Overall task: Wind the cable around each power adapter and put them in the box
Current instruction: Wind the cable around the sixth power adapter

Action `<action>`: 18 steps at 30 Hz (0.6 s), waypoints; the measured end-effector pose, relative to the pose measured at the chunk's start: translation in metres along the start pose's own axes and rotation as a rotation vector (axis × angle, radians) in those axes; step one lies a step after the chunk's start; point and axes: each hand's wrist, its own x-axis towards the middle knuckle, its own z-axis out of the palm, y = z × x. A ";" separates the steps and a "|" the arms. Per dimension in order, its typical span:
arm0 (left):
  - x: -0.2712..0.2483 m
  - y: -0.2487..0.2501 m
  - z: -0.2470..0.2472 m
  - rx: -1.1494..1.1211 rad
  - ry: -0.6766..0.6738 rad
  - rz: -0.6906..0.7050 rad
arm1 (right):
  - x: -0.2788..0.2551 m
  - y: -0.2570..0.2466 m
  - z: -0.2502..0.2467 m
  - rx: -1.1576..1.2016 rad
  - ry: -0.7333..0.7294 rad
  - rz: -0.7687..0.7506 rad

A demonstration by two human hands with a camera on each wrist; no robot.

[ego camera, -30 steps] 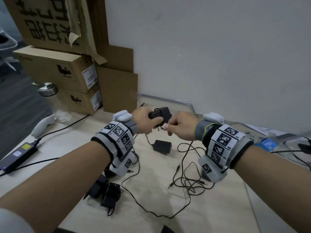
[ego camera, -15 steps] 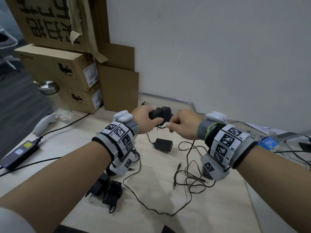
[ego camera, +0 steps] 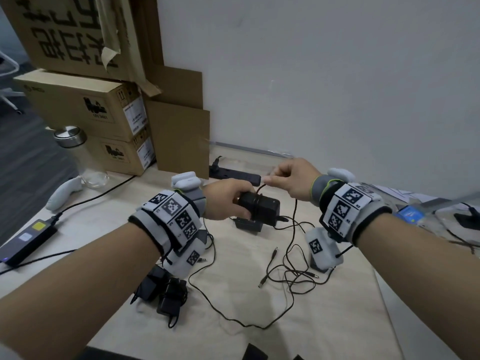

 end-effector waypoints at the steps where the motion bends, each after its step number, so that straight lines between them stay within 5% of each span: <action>1: -0.002 0.000 0.000 -0.081 -0.004 0.001 | -0.003 0.003 0.002 0.075 0.005 0.030; 5: -0.007 0.001 -0.002 -0.461 0.062 0.041 | -0.011 0.010 0.010 0.271 -0.037 0.152; 8: -0.005 0.005 0.000 -0.675 0.232 -0.007 | -0.018 0.014 0.025 0.274 -0.102 0.183; 13: 0.012 0.006 0.006 -0.575 0.478 -0.124 | -0.023 0.004 0.040 -0.014 -0.154 0.123; 18: 0.015 0.011 0.004 -0.394 0.468 -0.118 | -0.023 -0.001 0.032 -0.230 -0.096 0.084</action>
